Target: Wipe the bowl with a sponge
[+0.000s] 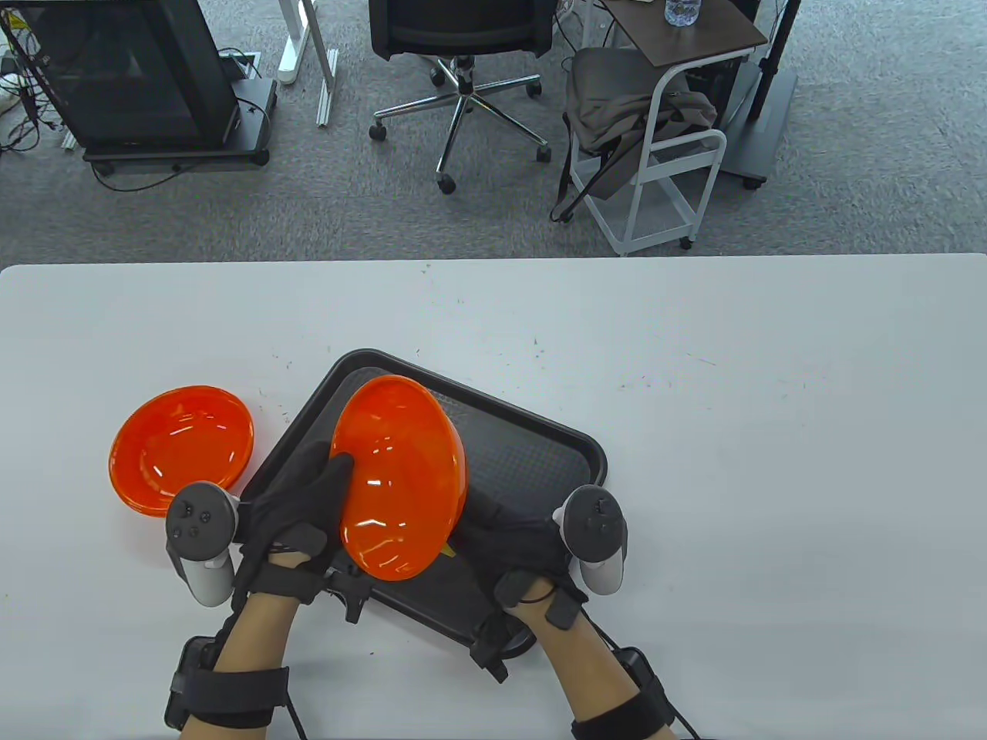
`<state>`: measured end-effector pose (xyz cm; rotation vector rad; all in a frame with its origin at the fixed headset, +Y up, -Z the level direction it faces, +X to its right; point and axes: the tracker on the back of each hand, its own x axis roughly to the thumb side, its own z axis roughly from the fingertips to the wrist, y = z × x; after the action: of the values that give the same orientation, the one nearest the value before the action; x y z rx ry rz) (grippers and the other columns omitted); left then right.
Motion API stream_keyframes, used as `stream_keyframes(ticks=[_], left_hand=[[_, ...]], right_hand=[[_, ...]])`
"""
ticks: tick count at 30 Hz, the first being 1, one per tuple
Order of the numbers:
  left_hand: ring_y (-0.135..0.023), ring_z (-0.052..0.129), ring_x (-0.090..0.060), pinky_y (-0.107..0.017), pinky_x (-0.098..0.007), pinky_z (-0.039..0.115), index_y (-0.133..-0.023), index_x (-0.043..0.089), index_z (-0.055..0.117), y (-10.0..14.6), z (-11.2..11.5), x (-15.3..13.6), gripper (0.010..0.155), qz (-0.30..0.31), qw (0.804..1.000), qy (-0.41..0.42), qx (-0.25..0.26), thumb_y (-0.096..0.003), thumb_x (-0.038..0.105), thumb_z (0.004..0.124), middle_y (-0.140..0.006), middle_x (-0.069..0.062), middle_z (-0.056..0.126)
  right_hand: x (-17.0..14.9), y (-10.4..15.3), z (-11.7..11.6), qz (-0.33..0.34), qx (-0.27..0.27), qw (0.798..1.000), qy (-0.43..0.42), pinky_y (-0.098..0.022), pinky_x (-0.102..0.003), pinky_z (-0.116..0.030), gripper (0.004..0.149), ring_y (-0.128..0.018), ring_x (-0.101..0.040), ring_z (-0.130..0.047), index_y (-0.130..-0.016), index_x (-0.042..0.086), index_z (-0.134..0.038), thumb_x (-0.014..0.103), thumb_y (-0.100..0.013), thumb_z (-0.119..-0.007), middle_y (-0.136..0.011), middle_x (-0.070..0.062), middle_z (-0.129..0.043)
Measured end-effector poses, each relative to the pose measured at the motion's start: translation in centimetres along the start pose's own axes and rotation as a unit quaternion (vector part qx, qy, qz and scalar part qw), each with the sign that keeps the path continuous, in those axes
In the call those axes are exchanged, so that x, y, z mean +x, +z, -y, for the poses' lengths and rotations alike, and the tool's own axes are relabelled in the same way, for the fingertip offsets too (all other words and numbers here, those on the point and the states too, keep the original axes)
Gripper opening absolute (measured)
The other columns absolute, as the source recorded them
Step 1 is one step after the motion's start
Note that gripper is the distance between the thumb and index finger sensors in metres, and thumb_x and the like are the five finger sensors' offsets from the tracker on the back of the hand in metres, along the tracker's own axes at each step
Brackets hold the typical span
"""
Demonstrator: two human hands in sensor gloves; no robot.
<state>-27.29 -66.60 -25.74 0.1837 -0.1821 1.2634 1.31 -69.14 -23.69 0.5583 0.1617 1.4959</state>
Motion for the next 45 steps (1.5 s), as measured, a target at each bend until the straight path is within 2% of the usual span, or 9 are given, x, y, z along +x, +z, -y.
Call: stream_keyframes(ticks=[7,14,20,32,38,41,45], left_hand=[[0.003,0.091,-0.008,-0.015,-0.036,0.092,-0.085,0.007,0.077,0.0,-1.3,0.2,0.053,0.008,0.997,-0.07,0.042,-0.0516,0.048,0.08,-0.028,0.006,0.099],[0.004,0.09,-0.008,-0.014,-0.036,0.092,-0.085,0.007,0.078,-0.2,-2.8,0.1,0.053,0.014,0.98,-0.182,0.078,-0.0511,0.048,0.08,-0.028,0.006,0.099],[0.004,0.09,-0.009,-0.014,-0.036,0.092,-0.085,0.008,0.079,-0.4,-3.7,0.0,0.053,0.006,0.969,-0.231,0.088,-0.0507,0.048,0.081,-0.027,0.006,0.099],[0.004,0.089,-0.01,-0.015,-0.037,0.091,-0.085,0.01,0.083,-0.9,-6.0,-1.9,0.052,-0.059,0.968,-0.238,0.048,-0.0495,0.048,0.085,-0.026,0.004,0.099],[0.004,0.089,-0.011,-0.015,-0.038,0.091,-0.085,0.01,0.082,-1.0,-6.7,-2.6,0.052,-0.075,0.977,-0.198,0.036,-0.0498,0.047,0.084,-0.026,0.002,0.099],[0.003,0.089,-0.011,-0.016,-0.038,0.091,-0.086,0.01,0.082,-0.9,-7.7,-3.2,0.052,-0.093,0.978,-0.174,0.06,-0.0501,0.047,0.083,-0.026,0.002,0.099],[0.003,0.089,-0.011,-0.016,-0.038,0.091,-0.086,0.009,0.082,-0.3,-10.3,-4.4,0.052,-0.135,0.972,-0.155,0.116,-0.0502,0.047,0.084,-0.026,0.002,0.099]], right_hand=[[-0.5,0.1,0.2,-0.03,-0.023,0.999,-0.029,-0.053,-0.062,-0.073,0.052,-0.061,-0.038,-0.098,-0.095,-0.004,-0.054,0.031,-0.061,-0.072,-0.083,-0.031,-0.083],[-0.5,0.3,0.6,-0.045,-0.042,0.998,0.008,-0.052,-0.061,-0.074,0.053,-0.06,-0.037,-0.1,-0.093,-0.006,-0.054,0.032,-0.061,-0.072,-0.081,-0.031,-0.084],[-0.4,0.3,0.9,-0.038,-0.043,0.998,0.027,-0.052,-0.061,-0.074,0.053,-0.06,-0.037,-0.099,-0.094,-0.006,-0.054,0.032,-0.061,-0.073,-0.081,-0.032,-0.084],[-0.4,0.2,0.8,-0.02,-0.021,0.995,0.097,-0.052,-0.061,-0.073,0.053,-0.061,-0.037,-0.099,-0.095,-0.004,-0.055,0.032,-0.061,-0.073,-0.082,-0.031,-0.085],[-0.8,0.0,0.9,-0.017,-0.011,0.99,0.14,-0.052,-0.061,-0.073,0.053,-0.061,-0.038,-0.099,-0.095,-0.004,-0.055,0.032,-0.061,-0.073,-0.083,-0.03,-0.085],[-0.8,0.0,1.2,-0.014,-0.012,0.99,0.139,-0.052,-0.062,-0.073,0.053,-0.061,-0.038,-0.099,-0.095,-0.003,-0.055,0.032,-0.061,-0.073,-0.083,-0.03,-0.085],[-0.7,0.1,1.6,-0.012,-0.021,0.992,0.125,-0.052,-0.062,-0.073,0.053,-0.061,-0.038,-0.099,-0.095,-0.004,-0.055,0.032,-0.061,-0.073,-0.083,-0.03,-0.085]])
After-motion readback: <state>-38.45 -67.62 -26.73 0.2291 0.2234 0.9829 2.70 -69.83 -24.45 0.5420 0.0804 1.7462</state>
